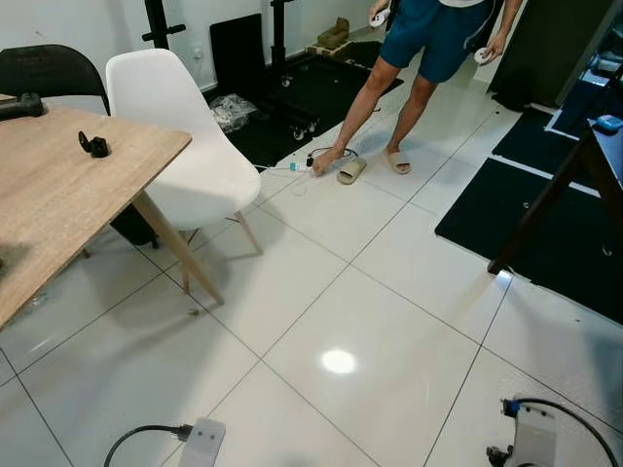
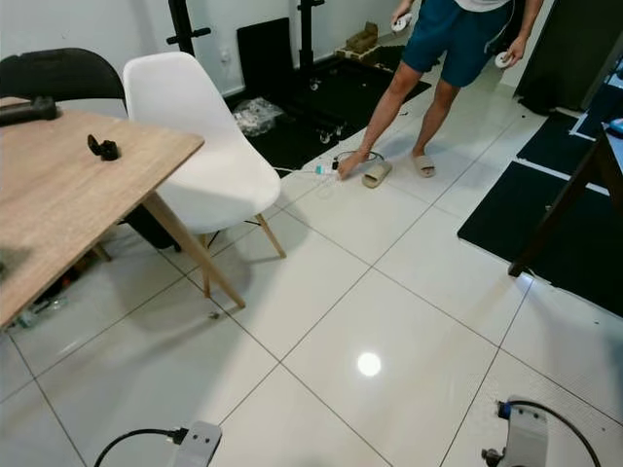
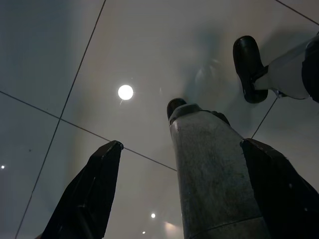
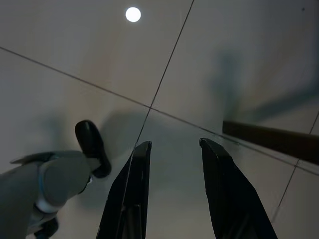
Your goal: Picking trash to rubbish bin
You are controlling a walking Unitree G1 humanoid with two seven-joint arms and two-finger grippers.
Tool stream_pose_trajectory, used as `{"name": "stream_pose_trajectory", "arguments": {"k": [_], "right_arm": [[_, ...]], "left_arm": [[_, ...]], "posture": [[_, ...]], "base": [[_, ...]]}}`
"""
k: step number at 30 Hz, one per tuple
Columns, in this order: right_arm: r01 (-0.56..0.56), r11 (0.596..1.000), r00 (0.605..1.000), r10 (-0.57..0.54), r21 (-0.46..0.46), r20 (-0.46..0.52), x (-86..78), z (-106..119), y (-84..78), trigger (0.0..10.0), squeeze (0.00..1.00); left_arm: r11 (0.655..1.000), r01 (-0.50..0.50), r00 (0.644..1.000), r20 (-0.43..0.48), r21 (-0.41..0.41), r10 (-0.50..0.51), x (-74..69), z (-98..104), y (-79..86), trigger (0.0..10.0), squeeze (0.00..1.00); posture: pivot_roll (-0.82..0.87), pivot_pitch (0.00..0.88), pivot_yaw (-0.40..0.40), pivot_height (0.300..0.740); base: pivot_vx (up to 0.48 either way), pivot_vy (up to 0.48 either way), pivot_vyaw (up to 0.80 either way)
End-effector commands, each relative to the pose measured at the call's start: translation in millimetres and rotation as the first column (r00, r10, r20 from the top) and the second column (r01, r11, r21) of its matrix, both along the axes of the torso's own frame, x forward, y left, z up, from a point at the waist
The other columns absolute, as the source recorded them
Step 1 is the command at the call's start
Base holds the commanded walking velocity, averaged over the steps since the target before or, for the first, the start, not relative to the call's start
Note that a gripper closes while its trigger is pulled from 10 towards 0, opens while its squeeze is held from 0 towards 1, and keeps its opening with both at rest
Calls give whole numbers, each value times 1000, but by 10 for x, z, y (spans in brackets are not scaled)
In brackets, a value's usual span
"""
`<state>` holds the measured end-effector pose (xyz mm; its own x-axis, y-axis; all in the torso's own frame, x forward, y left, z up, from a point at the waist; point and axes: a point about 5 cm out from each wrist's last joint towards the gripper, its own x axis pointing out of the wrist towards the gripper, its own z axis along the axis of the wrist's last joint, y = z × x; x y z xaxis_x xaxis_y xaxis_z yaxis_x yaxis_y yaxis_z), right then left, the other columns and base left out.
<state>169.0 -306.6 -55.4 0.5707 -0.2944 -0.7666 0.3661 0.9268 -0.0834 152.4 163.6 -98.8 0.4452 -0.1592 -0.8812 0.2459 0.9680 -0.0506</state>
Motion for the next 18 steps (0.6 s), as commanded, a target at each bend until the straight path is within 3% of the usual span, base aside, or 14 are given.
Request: {"name": "stream_pose_trajectory", "arguments": {"k": [1, 8, 18], "right_arm": [[0, 1000, 1000, 0, 24, 2, -37, -37, 47, 10000, 0], [-60, 997, 998, 60, 44, 8, 33, -39, 130, 10000, 0], [-165, 986, 986, 165, 38, -20, 123, -18, 184, 10000, 0]], "left_arm": [[1000, 24, 999, -33, 6, -23, -67, -28, -11, 10000, 0], [1000, 13, 999, -30, -5, -14, -73, -30, -28, 10000, 0], [1000, -23, 998, -61, -12, 23, -221, -80, -20, 10000, 0]], "posture": [[-127, 99, -14, 740], [-107, 96, -37, 740], [-48, 84, -66, 740]], "base": [[0, 0, 0], [0, 0, 0], [0, 0, 0]]}}
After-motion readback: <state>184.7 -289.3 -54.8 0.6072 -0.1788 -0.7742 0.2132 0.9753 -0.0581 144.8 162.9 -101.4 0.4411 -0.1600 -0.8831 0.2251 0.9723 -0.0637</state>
